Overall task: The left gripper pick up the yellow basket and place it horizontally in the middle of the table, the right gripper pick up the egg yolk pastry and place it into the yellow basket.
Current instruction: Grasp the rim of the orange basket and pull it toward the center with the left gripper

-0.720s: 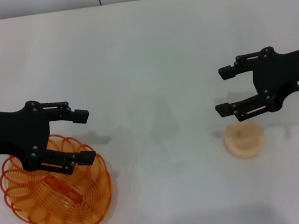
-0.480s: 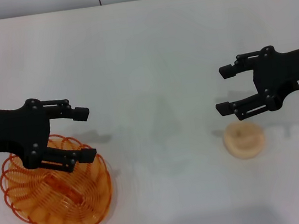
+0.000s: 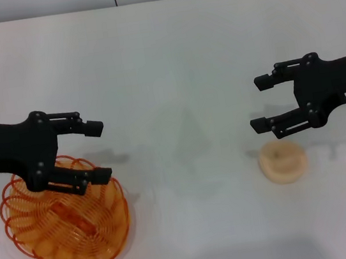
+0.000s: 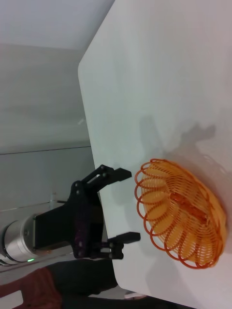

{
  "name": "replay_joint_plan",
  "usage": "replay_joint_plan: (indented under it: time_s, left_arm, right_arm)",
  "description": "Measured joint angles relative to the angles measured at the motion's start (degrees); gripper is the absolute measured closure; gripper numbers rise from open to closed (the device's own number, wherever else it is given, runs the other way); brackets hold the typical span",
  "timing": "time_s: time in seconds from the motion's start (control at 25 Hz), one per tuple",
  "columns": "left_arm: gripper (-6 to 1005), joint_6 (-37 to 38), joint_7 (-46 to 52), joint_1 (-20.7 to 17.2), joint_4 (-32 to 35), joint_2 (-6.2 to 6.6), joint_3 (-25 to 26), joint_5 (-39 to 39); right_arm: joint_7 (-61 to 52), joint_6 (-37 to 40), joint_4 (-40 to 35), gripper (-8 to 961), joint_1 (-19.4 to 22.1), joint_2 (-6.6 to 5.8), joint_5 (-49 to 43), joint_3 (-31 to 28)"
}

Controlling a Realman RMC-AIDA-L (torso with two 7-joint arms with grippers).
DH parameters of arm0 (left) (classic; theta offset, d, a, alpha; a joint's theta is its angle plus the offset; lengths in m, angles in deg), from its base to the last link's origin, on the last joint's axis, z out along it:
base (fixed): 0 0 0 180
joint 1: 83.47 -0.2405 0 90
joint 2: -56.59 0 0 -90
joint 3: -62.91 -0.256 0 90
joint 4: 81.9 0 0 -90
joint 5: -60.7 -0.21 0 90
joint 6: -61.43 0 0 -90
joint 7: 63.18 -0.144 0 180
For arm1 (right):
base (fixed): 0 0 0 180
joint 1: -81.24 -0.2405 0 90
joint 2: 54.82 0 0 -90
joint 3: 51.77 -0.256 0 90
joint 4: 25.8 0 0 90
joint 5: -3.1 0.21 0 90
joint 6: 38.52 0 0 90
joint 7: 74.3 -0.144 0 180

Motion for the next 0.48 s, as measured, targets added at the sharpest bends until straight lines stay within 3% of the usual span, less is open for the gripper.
replay_joint_plan:
  time_s: [0.24,0.48]
  left_arm:
    - [159,-0.8,7.8,1.3,2.7,1.19,0.0,-1.7]
    - [167,-0.9,19.0,3.6,8.0,3.13,0.0,-8.4]
  right_arm:
    - [0.1,0.0,0.1,136,0.0,0.0,0.2,0.0]
    - [0.2,0.0,-0.1,136,0.1,0.07,0.3,0.0]
